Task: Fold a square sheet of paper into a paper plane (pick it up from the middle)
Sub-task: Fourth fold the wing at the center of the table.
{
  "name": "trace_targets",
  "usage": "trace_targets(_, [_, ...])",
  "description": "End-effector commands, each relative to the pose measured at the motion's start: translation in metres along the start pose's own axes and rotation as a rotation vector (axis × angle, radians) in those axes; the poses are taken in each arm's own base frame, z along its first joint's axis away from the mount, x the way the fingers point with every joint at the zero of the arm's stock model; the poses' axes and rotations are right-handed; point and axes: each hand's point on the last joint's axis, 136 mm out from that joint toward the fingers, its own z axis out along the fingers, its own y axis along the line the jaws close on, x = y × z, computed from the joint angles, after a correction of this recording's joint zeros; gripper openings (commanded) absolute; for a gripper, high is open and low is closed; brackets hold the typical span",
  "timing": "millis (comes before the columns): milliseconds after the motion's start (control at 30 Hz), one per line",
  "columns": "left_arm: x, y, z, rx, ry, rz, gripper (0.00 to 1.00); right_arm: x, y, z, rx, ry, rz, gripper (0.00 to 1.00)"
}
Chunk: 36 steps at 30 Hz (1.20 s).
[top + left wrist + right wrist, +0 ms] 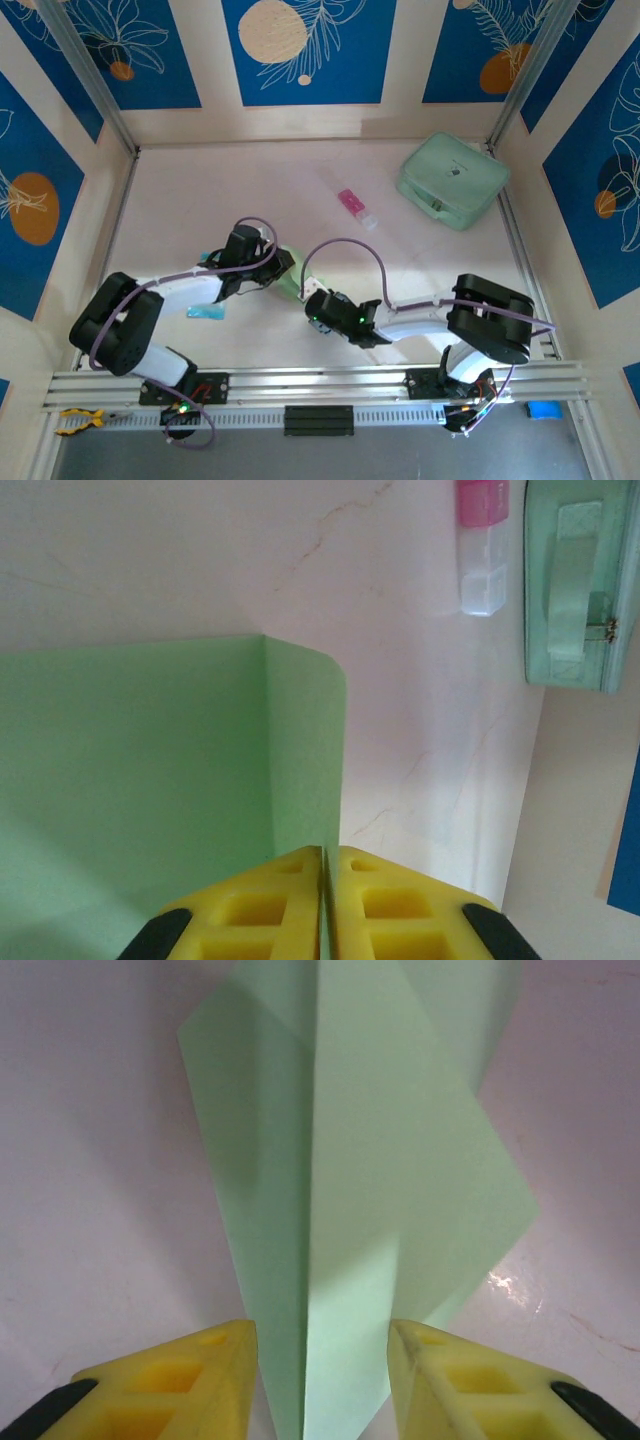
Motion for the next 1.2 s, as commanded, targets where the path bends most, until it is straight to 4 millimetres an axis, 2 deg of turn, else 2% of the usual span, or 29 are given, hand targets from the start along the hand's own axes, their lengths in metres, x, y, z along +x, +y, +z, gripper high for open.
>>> trace_targets(0, [0.002, -0.008, 0.002, 0.015, 0.023, 0.018, 0.12, -0.021, -0.001, 0.003, 0.018, -0.051, 0.006, 0.39])
trace_targets(533, [0.003, -0.007, 0.004, 0.010, 0.032, 0.017, 0.07, -0.018, -0.006, 0.008, 0.035, -0.038, 0.038, 0.23])
trace_targets(1167, [0.002, -0.005, 0.003, -0.003, 0.029, 0.021, 0.04, -0.013, -0.010, 0.012, 0.020, -0.050, 0.074, 0.27])
